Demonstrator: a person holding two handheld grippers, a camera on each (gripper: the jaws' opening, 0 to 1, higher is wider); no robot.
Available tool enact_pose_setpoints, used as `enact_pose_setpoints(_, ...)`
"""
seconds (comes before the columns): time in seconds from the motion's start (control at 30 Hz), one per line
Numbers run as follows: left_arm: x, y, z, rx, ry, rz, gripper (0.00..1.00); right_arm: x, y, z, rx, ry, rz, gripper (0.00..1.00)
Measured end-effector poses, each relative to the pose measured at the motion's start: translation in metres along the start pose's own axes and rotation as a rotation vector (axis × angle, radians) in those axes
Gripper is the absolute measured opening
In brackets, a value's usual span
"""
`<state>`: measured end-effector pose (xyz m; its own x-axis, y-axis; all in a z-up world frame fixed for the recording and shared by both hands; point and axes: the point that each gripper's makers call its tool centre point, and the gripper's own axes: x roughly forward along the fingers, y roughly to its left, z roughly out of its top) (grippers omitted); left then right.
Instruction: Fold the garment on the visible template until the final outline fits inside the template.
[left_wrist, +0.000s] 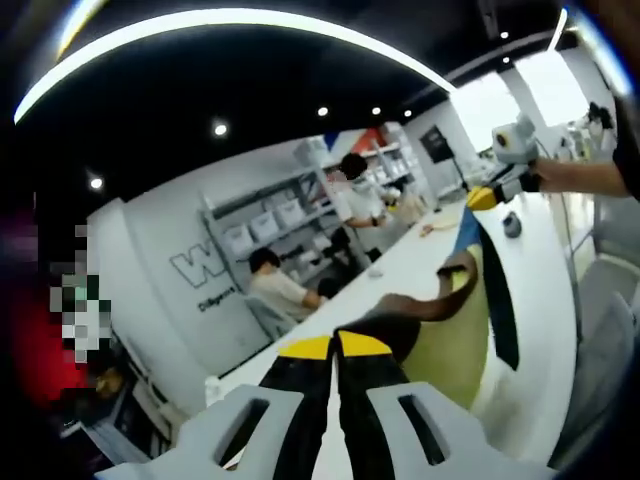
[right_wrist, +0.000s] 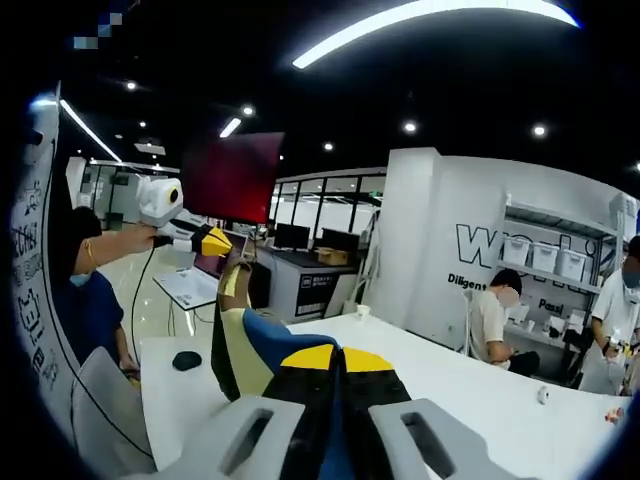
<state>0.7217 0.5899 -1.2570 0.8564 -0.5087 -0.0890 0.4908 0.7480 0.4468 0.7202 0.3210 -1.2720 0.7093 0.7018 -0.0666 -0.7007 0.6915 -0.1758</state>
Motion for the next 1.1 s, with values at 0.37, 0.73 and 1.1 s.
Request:
enact_pose_setpoints(0.37,-0.010,-0.017,-0.035,-0.046,0.049,-0.025,0.04,-0.013,0.016,-0.007,0.009,0.025,0.014,0.00)
enact_pose_setpoints(0.73,0.019,-0.017,-0.076,-0.134,0.095,-0.029,0.04,0.004,0.004,-0.061,0.115,0.109,0.006,0.00)
enact_pose_setpoints(1.1,0.075,0.001,-0.114,-0.186,0.139,-0.016,0.04,0.052,-0.028,-0.103,0.139,0.171,0.003,0.00)
